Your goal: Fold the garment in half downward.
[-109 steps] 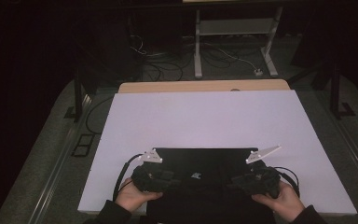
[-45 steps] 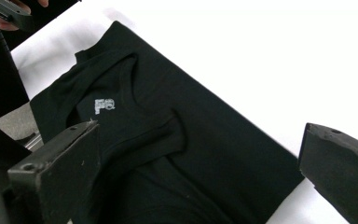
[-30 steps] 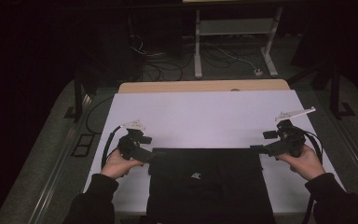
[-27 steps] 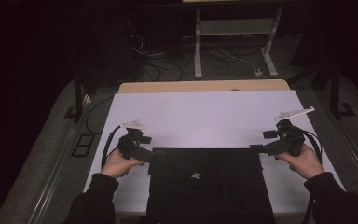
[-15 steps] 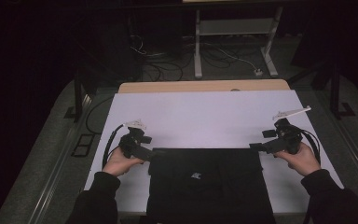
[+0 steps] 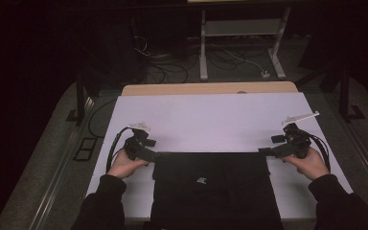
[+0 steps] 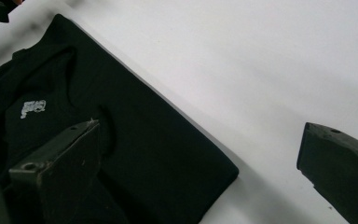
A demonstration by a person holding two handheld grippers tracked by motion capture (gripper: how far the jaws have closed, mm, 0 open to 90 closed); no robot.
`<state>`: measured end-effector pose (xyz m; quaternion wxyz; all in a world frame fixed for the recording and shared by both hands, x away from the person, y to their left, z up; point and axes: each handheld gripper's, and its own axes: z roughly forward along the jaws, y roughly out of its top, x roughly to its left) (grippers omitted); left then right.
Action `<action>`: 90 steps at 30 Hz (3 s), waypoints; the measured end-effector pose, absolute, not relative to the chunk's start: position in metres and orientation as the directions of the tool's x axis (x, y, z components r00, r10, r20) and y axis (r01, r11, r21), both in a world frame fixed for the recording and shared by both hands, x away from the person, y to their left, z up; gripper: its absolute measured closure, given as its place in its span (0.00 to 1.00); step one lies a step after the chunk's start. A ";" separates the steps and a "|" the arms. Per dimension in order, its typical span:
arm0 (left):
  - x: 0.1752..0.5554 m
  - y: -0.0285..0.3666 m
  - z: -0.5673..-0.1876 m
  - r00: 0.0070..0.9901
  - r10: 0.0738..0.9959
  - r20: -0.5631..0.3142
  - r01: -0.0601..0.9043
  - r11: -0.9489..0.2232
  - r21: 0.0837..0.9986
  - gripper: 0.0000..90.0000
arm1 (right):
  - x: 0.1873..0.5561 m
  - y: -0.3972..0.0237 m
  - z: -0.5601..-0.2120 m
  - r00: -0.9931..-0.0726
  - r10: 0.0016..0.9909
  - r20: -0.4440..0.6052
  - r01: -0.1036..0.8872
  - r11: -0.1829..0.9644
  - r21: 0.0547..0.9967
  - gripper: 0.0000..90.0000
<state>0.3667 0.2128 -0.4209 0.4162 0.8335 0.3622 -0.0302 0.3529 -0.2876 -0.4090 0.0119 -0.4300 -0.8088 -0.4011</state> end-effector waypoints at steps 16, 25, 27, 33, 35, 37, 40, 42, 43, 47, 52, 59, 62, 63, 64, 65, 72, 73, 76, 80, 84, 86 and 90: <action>0.368 0.218 -0.435 0.730 0.571 -0.377 0.649 -0.405 0.644 0.00 | 0.357 -0.288 -0.425 -0.624 0.691 0.363 0.722 0.334 0.606 0.10; 0.368 0.220 -0.439 0.717 0.580 -0.386 0.666 -0.408 0.624 0.07 | 0.359 -0.289 -0.432 -0.614 0.695 0.375 0.738 0.336 0.586 0.24; 0.368 0.221 -0.440 0.718 0.584 -0.380 0.664 -0.409 0.626 0.09 | 0.359 -0.290 -0.433 -0.614 0.694 0.376 0.737 0.333 0.589 0.28; 0.369 0.223 -0.442 0.718 0.586 -0.376 0.662 -0.408 0.628 0.20 | 0.360 -0.290 -0.435 -0.608 0.698 0.378 0.744 0.337 0.577 0.44; 0.369 0.223 -0.442 0.717 0.589 -0.374 0.663 -0.409 0.627 0.22 | 0.360 -0.289 -0.436 -0.608 0.696 0.382 0.746 0.337 0.574 0.48; 0.370 0.223 -0.442 0.717 0.590 -0.371 0.662 -0.410 0.628 0.27 | 0.360 -0.289 -0.436 -0.609 0.696 0.380 0.746 0.340 0.572 0.52; 0.370 0.222 -0.443 0.715 0.591 -0.375 0.664 -0.406 0.627 0.35 | 0.361 -0.288 -0.437 -0.604 0.699 0.383 0.752 0.339 0.566 0.58; 0.371 0.222 -0.443 0.715 0.595 -0.367 0.662 -0.408 0.629 0.40 | 0.361 -0.288 -0.438 -0.602 0.702 0.381 0.753 0.340 0.563 0.62; 0.371 0.222 -0.443 0.714 0.596 -0.368 0.663 -0.404 0.630 0.42 | 0.361 -0.288 -0.438 -0.603 0.701 0.381 0.753 0.342 0.562 0.64; 0.372 0.223 -0.444 0.713 0.601 -0.361 0.661 -0.404 0.632 0.51 | 0.362 -0.287 -0.439 -0.608 0.696 0.382 0.751 0.347 0.562 0.71; 0.373 0.223 -0.445 0.719 0.597 -0.356 0.655 -0.409 0.636 0.59 | 0.362 -0.287 -0.439 -0.609 0.693 0.385 0.750 0.346 0.563 0.77; 0.372 0.222 -0.445 0.726 0.593 -0.349 0.650 -0.424 0.631 0.69 | 0.362 -0.287 -0.439 -0.602 0.693 0.396 0.759 0.344 0.552 0.83; 0.372 0.221 -0.445 0.729 0.597 -0.335 0.645 -0.435 0.628 0.75 | 0.362 -0.286 -0.440 -0.605 0.690 0.397 0.759 0.348 0.551 0.86; 0.372 0.221 -0.445 0.728 0.597 -0.337 0.648 -0.436 0.625 0.77 | 0.362 -0.286 -0.440 -0.606 0.690 0.396 0.758 0.350 0.551 0.87; 0.371 0.220 -0.445 0.727 0.596 -0.341 0.650 -0.438 0.621 0.80 | 0.362 -0.286 -0.440 -0.609 0.689 0.394 0.756 0.353 0.551 0.88; 0.371 0.219 -0.445 0.729 0.594 -0.339 0.649 -0.443 0.619 0.82 | 0.362 -0.285 -0.440 -0.607 0.691 0.394 0.758 0.354 0.548 0.88; 0.368 0.216 -0.442 0.736 0.597 -0.319 0.643 -0.467 0.607 0.93 | 0.362 -0.285 -0.440 -0.607 0.689 0.396 0.760 0.357 0.544 0.94; 0.368 0.216 -0.441 0.735 0.598 -0.320 0.643 -0.464 0.609 0.93 | 0.362 -0.285 -0.440 -0.607 0.688 0.396 0.759 0.355 0.546 0.95; 0.366 0.215 -0.439 0.732 0.611 -0.301 0.640 -0.465 0.612 0.94 | 0.361 -0.285 -0.439 -0.611 0.689 0.389 0.756 0.361 0.547 0.96; 0.364 0.214 -0.437 0.740 0.608 -0.288 0.630 -0.476 0.614 0.95 | 0.360 -0.282 -0.439 -0.620 0.694 0.365 0.746 0.379 0.547 0.96; 0.364 0.216 -0.436 0.743 0.612 -0.271 0.620 -0.478 0.622 0.95 | 0.359 -0.280 -0.438 -0.621 0.701 0.352 0.743 0.383 0.549 0.96; 0.364 0.216 -0.434 0.747 0.615 -0.251 0.608 -0.480 0.632 0.95 | 0.359 -0.280 -0.438 -0.608 0.712 0.352 0.752 0.374 0.543 0.96; 0.361 0.213 -0.431 0.761 0.620 -0.193 0.571 -0.497 0.653 0.95 | 0.359 -0.279 -0.436 -0.594 0.733 0.332 0.753 0.360 0.551 0.97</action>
